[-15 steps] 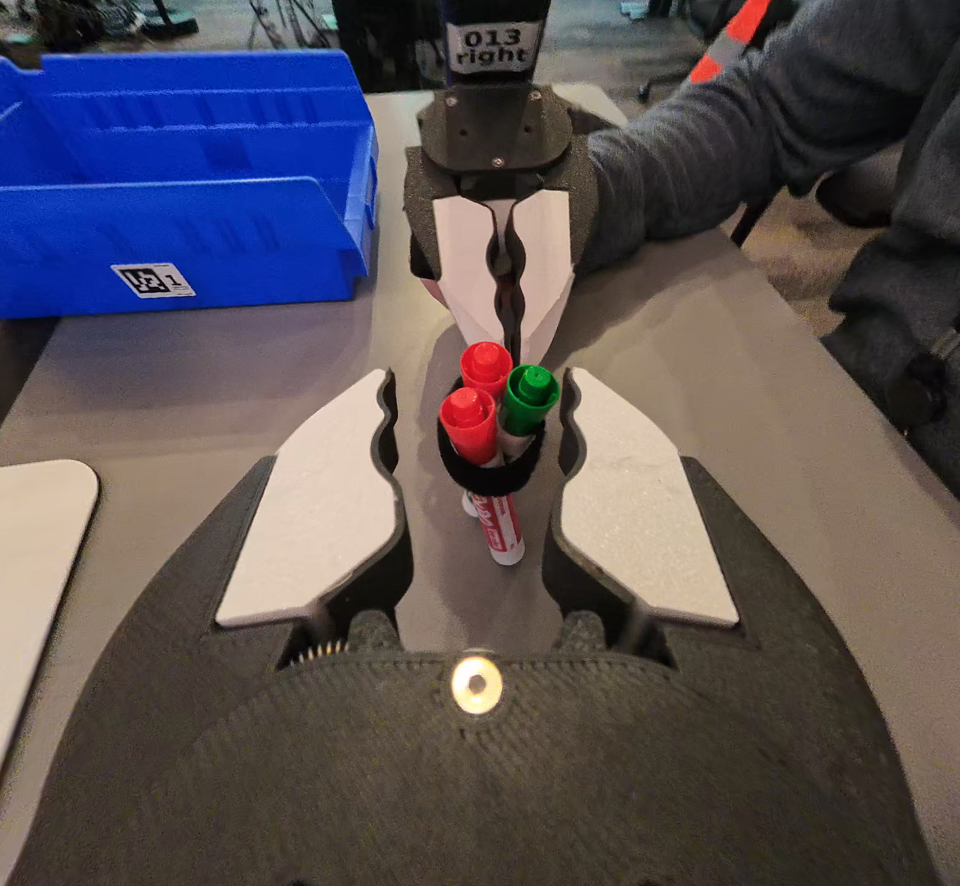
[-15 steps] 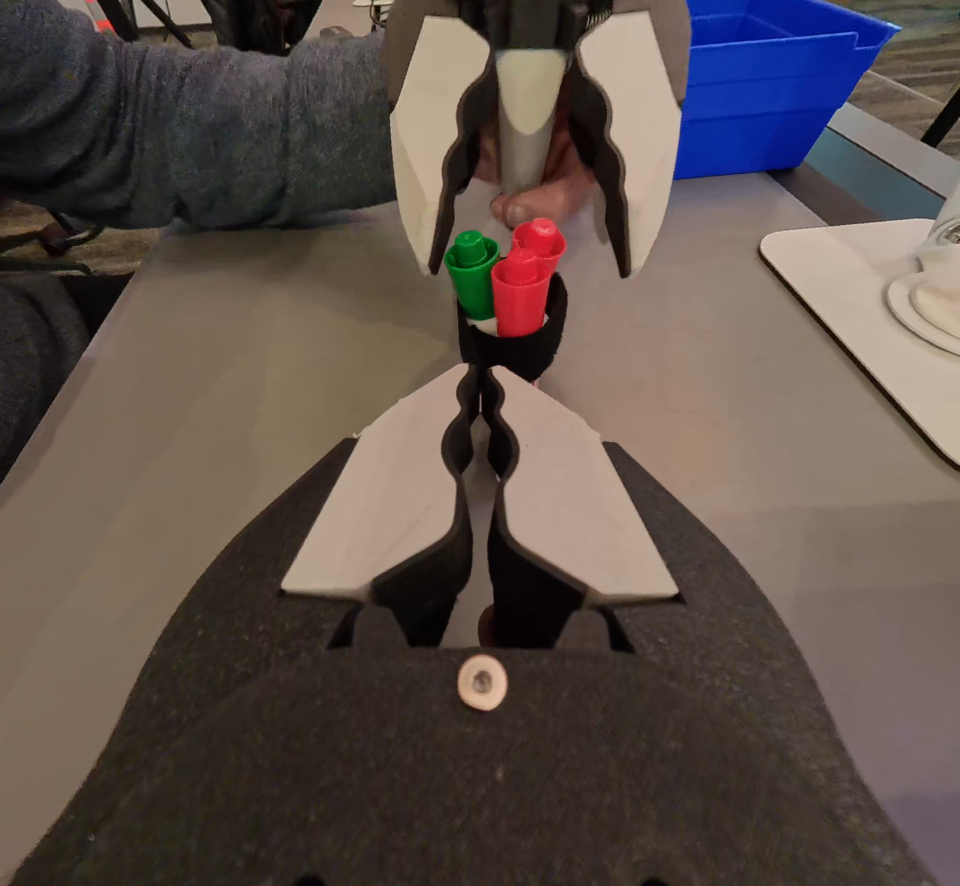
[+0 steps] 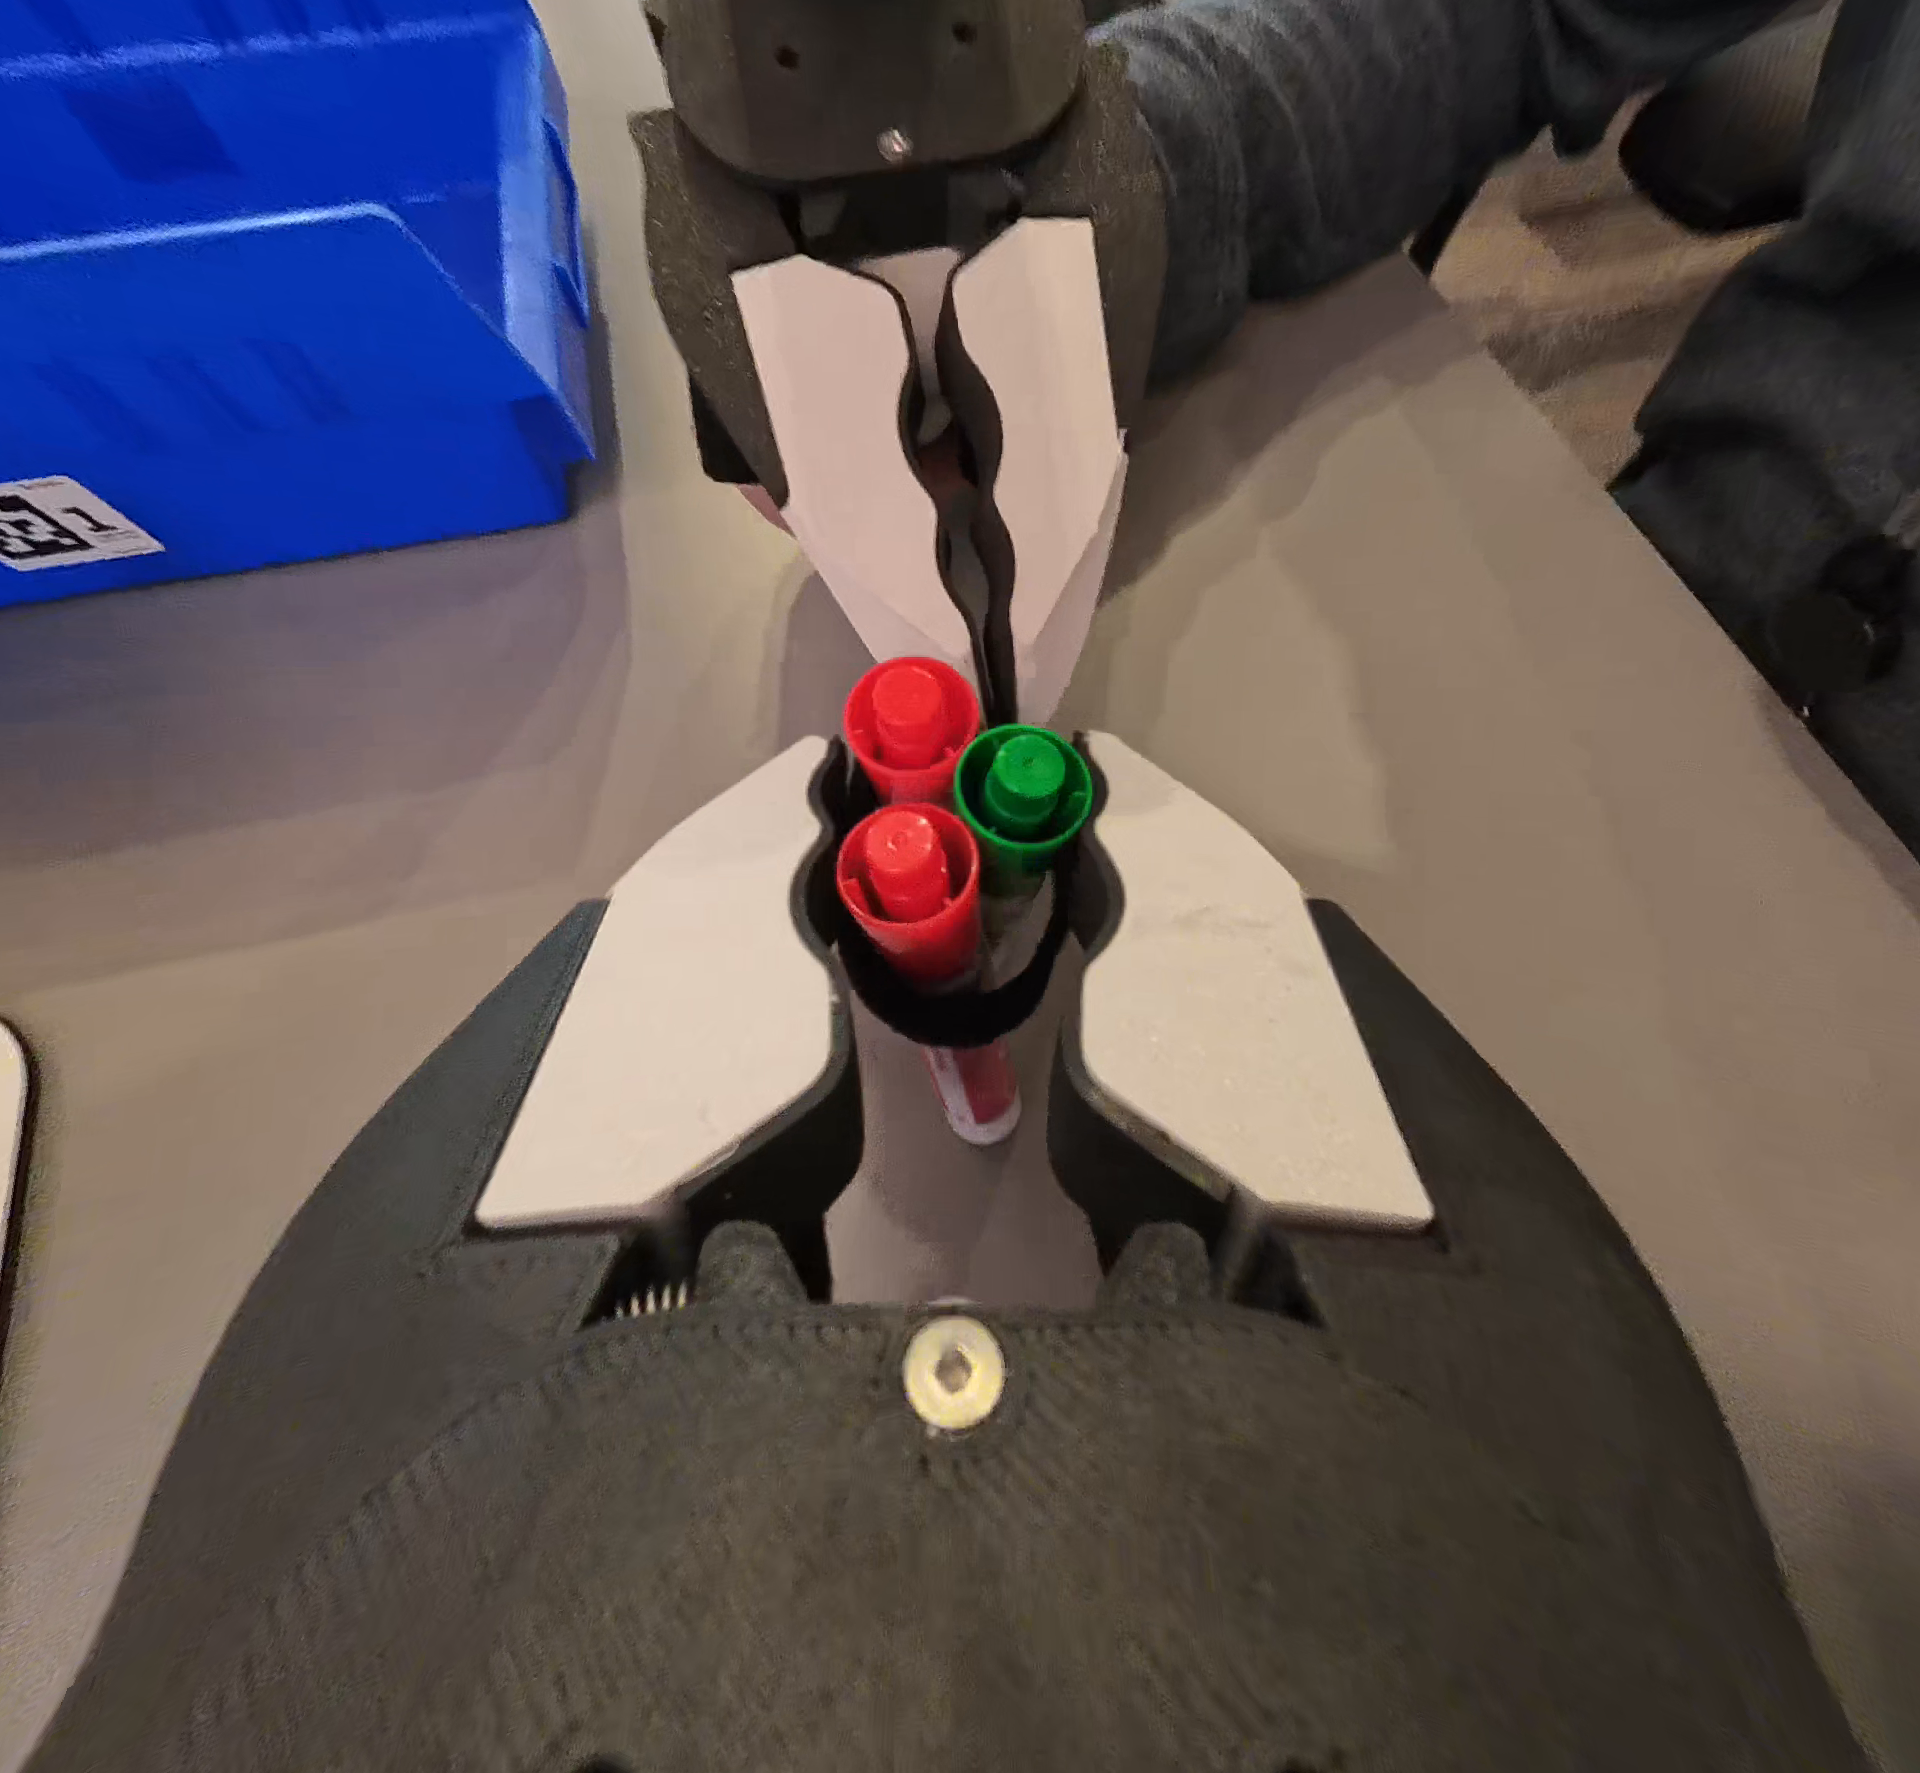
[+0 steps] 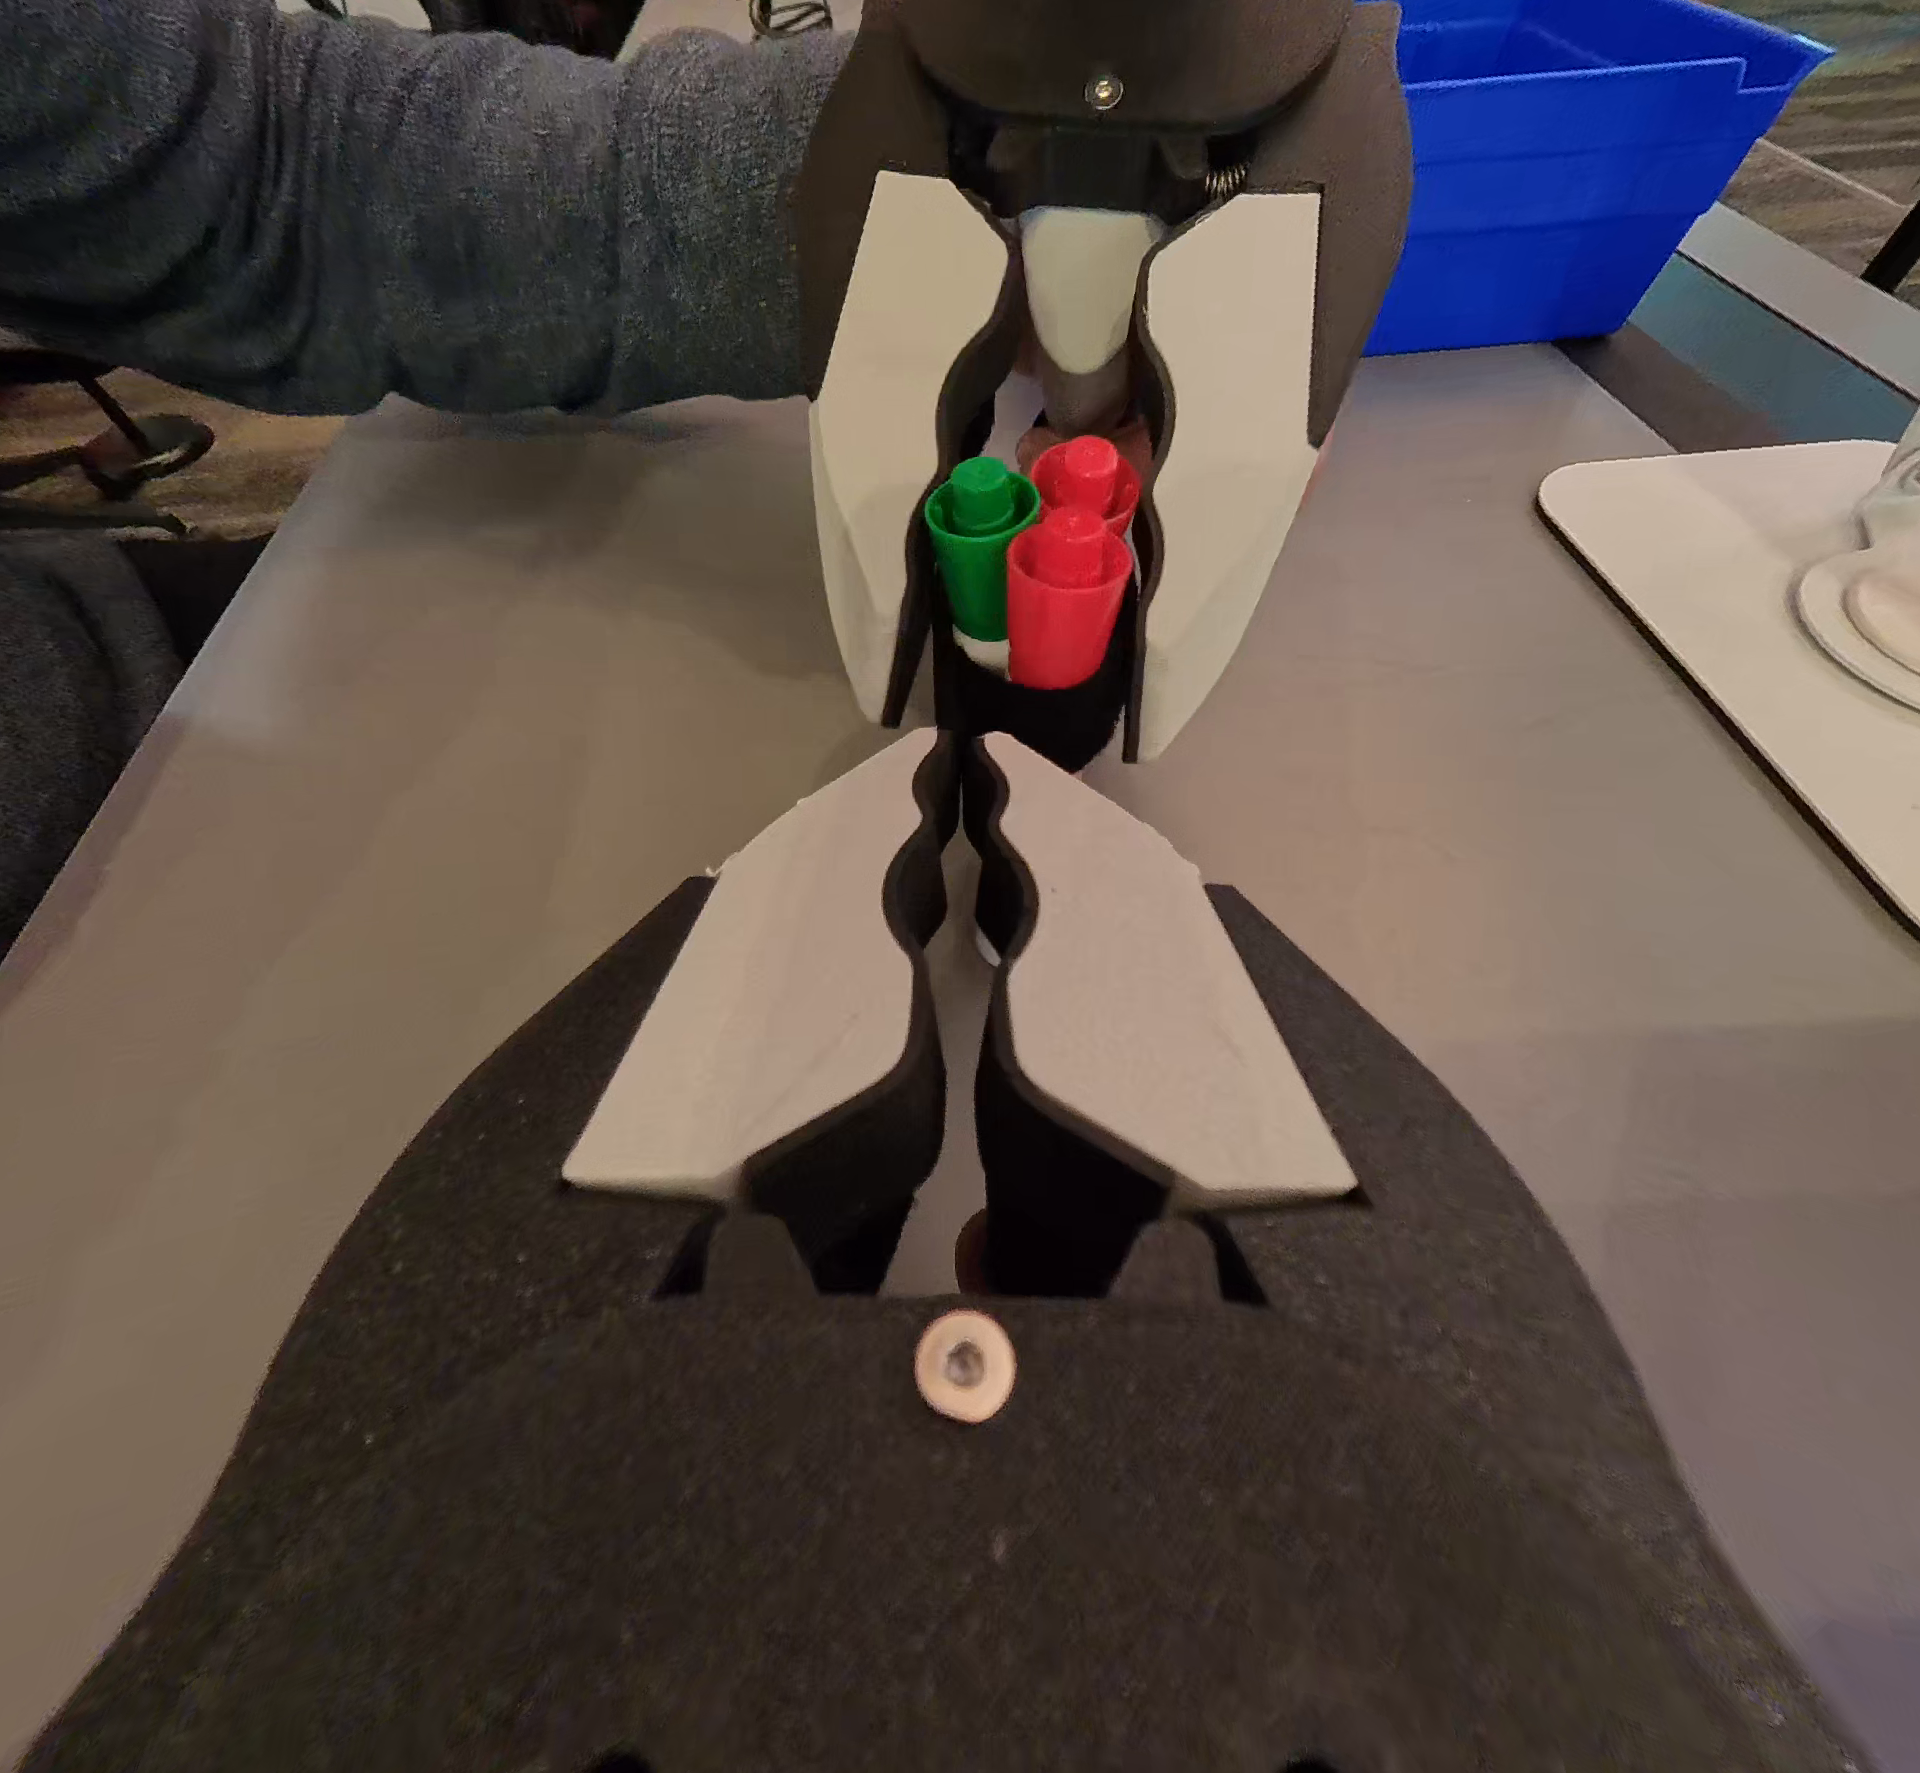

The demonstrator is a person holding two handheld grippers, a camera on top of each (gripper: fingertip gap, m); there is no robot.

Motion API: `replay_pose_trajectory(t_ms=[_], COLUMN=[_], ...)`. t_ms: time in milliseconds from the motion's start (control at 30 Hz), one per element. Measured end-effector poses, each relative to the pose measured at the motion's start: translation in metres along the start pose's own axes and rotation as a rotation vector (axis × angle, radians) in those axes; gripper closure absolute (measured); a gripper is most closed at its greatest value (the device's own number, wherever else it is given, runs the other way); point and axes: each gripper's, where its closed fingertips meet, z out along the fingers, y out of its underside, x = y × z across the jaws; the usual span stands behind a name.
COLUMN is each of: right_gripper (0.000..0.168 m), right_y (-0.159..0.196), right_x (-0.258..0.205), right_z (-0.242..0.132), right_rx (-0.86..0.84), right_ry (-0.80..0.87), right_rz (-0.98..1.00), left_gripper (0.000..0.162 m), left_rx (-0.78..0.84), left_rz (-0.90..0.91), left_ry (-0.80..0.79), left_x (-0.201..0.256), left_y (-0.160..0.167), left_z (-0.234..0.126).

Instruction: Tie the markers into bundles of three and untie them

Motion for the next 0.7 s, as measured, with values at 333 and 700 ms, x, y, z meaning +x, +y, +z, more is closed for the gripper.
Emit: replay_pose_trajectory(t_ms=[333,700], right_gripper=[0.168,0.168], right_y=[0.001,-0.014], right_x=[0.009,0.015], right_z=[-0.004,-0.002], right_rx=[-0.015,0.012], right_ry=[0.056,0.205], right_rz=[-0.004,-0.061], left_gripper=[0.141,0.144], left_rx=[0.167,0.403], left_rz=[-0.143,-0.343], left_ry=[-0.145,-0.385], left_x=[-0.013,-0.034], left_y=[-0.005,-0.012], left_z=[-0.001,-0.021])
